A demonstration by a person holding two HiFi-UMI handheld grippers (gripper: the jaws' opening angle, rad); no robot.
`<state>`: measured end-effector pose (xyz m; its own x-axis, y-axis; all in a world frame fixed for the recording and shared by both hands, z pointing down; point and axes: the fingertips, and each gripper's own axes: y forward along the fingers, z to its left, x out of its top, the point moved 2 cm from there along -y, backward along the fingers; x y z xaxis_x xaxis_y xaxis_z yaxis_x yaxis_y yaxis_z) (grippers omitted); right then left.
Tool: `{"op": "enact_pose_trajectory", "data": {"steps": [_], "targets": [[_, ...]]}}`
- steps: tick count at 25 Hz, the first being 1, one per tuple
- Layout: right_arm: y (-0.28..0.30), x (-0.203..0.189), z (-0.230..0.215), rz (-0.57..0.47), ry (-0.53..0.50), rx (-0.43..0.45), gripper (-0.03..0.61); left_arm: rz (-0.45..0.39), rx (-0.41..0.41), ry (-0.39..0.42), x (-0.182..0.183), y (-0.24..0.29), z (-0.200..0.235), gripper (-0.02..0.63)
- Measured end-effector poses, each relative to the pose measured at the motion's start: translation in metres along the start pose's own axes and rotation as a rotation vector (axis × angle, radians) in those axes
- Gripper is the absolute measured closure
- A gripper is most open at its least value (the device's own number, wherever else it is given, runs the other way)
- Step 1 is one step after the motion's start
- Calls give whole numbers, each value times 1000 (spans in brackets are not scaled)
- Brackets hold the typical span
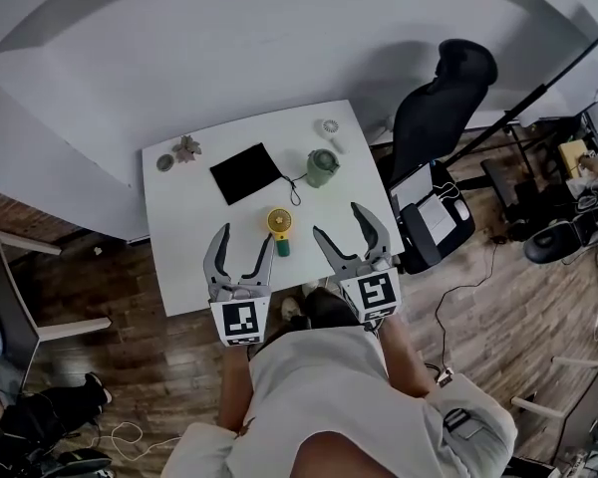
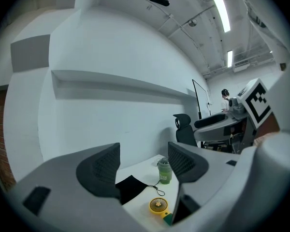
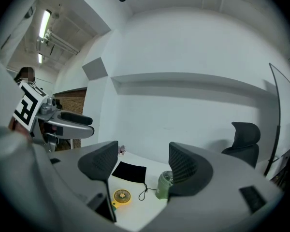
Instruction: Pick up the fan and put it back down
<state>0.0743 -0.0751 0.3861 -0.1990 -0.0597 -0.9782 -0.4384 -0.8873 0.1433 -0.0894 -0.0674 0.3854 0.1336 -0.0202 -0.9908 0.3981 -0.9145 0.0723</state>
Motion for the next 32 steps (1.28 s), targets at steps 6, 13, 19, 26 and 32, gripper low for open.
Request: {"op": "enact_pose_trajectory", "data": {"steps": [6,13,19,26,32], "targets": [[23,-21,-4,55,-3,24,247,48,-21,0,-24,23,4,307],[59,-64,-3,158,10,117,247,153,-56,-25,-70,58,1,301],[76,-110,-5,261,32,177,252,254,-70,-58,-115,81,-6,295],[86,-158,0,368,41,245,255,384,-95,-91,-165,98,-22,282],[93,-186,7,431,41,295,258,472,-116,-117,-201,111,-34,270]]}}
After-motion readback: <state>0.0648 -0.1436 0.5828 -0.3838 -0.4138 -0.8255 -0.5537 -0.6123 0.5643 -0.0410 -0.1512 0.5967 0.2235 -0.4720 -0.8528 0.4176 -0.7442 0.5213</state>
